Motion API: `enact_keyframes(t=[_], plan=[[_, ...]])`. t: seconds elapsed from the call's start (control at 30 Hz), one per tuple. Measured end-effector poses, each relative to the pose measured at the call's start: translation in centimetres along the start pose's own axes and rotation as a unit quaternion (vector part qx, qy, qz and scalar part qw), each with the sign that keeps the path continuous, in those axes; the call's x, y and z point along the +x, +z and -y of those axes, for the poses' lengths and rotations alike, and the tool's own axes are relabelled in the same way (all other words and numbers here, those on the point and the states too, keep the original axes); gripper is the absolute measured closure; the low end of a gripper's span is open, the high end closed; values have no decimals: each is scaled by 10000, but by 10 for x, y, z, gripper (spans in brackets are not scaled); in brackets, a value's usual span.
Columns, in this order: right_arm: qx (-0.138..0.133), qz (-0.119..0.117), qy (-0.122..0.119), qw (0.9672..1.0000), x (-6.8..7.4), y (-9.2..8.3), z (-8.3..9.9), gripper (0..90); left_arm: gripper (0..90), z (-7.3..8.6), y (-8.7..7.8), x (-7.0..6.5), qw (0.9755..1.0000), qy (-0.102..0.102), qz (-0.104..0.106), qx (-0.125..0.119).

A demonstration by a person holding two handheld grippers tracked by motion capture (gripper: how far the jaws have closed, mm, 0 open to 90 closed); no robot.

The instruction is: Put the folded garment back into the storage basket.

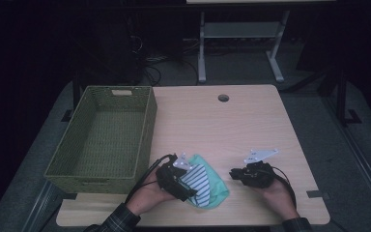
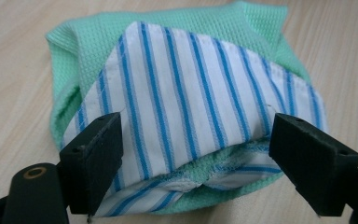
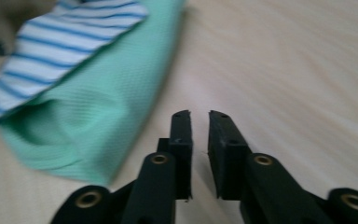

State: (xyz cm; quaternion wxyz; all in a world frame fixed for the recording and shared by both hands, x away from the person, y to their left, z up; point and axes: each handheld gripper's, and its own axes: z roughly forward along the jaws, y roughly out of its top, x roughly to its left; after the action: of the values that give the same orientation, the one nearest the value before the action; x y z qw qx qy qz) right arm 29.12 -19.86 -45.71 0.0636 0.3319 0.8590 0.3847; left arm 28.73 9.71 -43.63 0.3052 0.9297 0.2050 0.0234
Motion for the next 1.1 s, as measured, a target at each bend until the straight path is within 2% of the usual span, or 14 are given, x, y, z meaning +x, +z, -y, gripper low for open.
enact_keyframes(t=[0.07,0.27,0.3,0.33,0.37,0.5,0.53,0.63,0.77,0.93,1.1], plan=[[-105,348,124,9993,-12,-3,3,681,160,1,3,0,10000,8,11,82],[-113,814,368,9959,-29,-6,7,533,154,3,10,0,9998,9,4,207],[-104,901,416,9950,-32,-7,8,501,152,3,11,-1,9998,-40,2,176],[-104,901,416,9950,-32,-7,8,501,148,3,11,-1,9998,-40,2,176],[-98,1070,456,9932,-36,-7,10,435,145,3,14,-1,9996,43,0,281],[-81,1326,572,9895,-41,-8,13,358,138,4,16,-2,9995,46,-23,299],[-16,1478,741,9862,-48,-8,16,303,138,4,16,-2,9996,19,-46,268],[-2,1641,860,9827,-53,-8,19,254,138,5,17,-2,9995,48,-82,288],[6,1780,1017,9788,-58,-8,22,194,139,4,20,-6,9988,200,-275,353],[-158,1843,1010,9775,-59,-5,26,110,143,3,21,-8,9984,181,-366,392],[-221,1846,997,9775,-60,-4,27,105,155,3,21,-9,9983,155,-395,388]])
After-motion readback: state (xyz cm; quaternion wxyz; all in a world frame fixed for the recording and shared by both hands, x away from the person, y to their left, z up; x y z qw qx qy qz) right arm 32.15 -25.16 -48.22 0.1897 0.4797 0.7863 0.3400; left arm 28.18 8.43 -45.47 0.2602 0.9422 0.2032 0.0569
